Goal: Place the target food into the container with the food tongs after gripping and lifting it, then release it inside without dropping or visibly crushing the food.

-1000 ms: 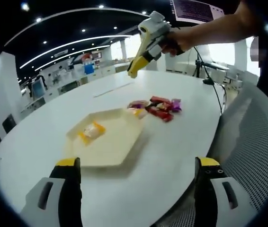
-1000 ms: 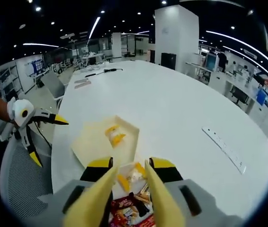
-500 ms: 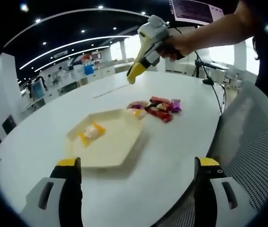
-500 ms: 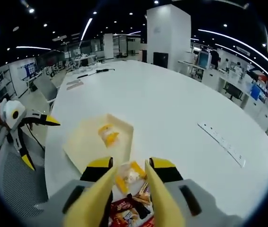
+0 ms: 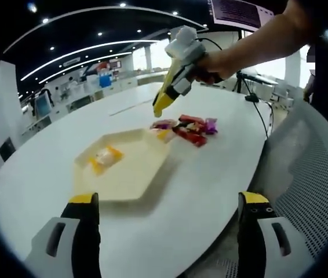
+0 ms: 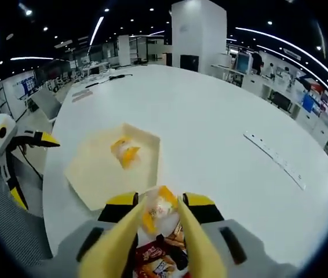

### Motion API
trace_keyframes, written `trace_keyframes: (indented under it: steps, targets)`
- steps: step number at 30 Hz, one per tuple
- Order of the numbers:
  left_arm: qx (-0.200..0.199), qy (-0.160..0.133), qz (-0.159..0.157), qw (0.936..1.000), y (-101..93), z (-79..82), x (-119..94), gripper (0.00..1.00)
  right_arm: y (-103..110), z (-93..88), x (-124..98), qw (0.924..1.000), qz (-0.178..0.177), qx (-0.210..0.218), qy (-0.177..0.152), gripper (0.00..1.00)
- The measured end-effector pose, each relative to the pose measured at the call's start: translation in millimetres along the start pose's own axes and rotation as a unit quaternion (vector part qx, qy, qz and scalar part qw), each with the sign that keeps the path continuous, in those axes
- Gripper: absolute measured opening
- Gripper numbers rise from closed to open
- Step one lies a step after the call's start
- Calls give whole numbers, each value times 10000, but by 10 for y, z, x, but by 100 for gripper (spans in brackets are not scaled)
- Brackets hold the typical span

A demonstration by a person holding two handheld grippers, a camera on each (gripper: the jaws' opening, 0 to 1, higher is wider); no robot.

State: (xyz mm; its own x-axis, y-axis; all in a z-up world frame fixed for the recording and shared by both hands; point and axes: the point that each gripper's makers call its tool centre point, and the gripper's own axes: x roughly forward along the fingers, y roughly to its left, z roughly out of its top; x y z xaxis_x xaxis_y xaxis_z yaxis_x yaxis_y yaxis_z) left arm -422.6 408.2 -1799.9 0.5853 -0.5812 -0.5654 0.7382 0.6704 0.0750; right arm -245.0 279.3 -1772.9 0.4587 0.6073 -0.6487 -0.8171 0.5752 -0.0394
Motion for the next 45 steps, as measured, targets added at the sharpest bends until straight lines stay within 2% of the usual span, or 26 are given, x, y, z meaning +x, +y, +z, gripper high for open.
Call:
trace_keyframes:
  steps: [5, 8, 9, 16, 20, 25, 27, 33, 35, 40, 45]
  targets:
    - [44, -27, 5, 10000, 3, -16, -14, 99, -74, -20, 161, 9999, -51, 132, -67, 29]
    - [-11, -122, 177, 9998, 81, 16, -41, 99, -108, -129, 262, 9998, -89, 155, -44, 29]
    - [-17, -163, 207, 9997, 95, 29, -48, 99, -85, -141, 278, 9996, -16, 284, -75, 29]
    - [-8, -123, 258, 9996, 112, 22, -46, 99, -41, -308, 365, 9994, 19, 324, 79, 29]
    - [-98, -55, 246, 9996, 93, -10, -44, 98, -14, -373, 304, 9993, 118, 291, 199, 29]
    - [-49, -34, 101, 9999, 49, -19, -21, 97, 89, -475, 132, 9964, 573, -450, 431, 29]
    - [-31, -31, 59, 10000, 25, -27, -23, 96, 106, -482, 96, 9964, 589, -422, 443, 29]
    - [43, 7, -94, 9999, -27, -21, -1, 95, 152, -388, 177, 9974, 480, -346, 401, 29]
    - [16, -5, -109, 9999, -28, -15, 0, 95, 154, -405, 208, 9968, 425, -400, 547, 30]
    - [-17, 70, -130, 9999, -31, -49, 8, 94, 120, -484, 226, 9965, 323, -107, 762, 30]
    - [104, 108, -227, 9996, -83, -50, 11, 92, 110, -542, 240, 9965, 106, 123, 824, 29]
